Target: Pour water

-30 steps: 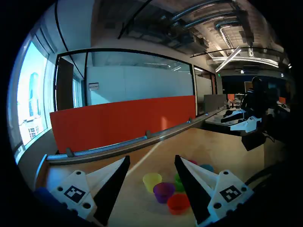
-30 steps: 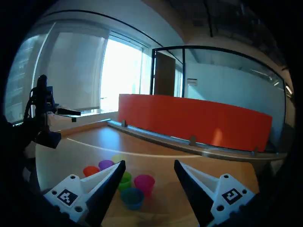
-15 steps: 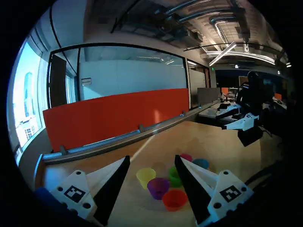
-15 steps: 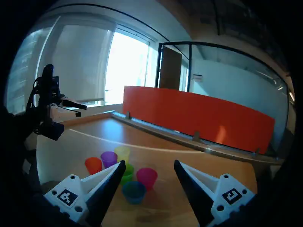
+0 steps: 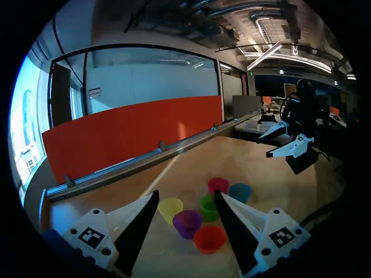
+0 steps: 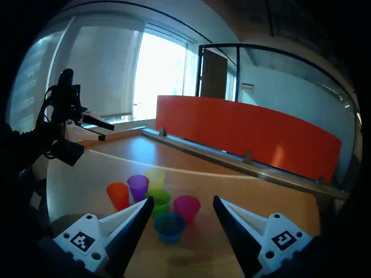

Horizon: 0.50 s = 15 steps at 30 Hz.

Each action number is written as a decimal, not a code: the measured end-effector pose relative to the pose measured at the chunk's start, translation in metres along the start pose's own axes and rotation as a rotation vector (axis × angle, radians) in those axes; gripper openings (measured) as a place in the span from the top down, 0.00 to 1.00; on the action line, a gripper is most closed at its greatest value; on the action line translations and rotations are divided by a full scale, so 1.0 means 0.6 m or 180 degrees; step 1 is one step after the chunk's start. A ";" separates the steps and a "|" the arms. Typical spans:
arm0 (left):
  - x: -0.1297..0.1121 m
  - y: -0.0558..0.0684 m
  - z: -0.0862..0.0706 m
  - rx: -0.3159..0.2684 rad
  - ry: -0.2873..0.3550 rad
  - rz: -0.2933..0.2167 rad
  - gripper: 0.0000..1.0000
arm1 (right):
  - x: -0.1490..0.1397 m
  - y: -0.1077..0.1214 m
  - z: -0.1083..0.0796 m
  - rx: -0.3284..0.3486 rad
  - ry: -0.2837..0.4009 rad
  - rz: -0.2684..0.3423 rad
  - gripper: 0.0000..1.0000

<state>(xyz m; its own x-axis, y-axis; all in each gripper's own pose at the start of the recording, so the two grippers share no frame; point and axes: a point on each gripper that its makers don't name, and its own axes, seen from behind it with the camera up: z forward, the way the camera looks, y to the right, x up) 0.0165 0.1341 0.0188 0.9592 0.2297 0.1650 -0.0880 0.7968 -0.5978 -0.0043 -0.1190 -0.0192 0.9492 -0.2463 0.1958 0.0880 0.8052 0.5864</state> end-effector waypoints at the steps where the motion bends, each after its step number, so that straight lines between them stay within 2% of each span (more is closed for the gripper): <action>1: -0.002 0.001 0.003 -0.0012 -0.0016 0.0009 0.13 | -0.004 0.000 0.002 0.0006 -0.0011 0.0007 0.01; 15: -0.041 0.025 0.055 -0.0240 -0.0297 0.0109 0.13 | -0.059 -0.006 0.021 0.0074 -0.0135 0.0060 0.01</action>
<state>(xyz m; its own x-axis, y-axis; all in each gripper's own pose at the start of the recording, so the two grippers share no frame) -0.0170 0.1589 0.0317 0.9265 0.3098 0.2137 -0.0963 0.7441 -0.6610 -0.0418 -0.1201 -0.0185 0.9370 -0.2542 0.2397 0.0627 0.7973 0.6004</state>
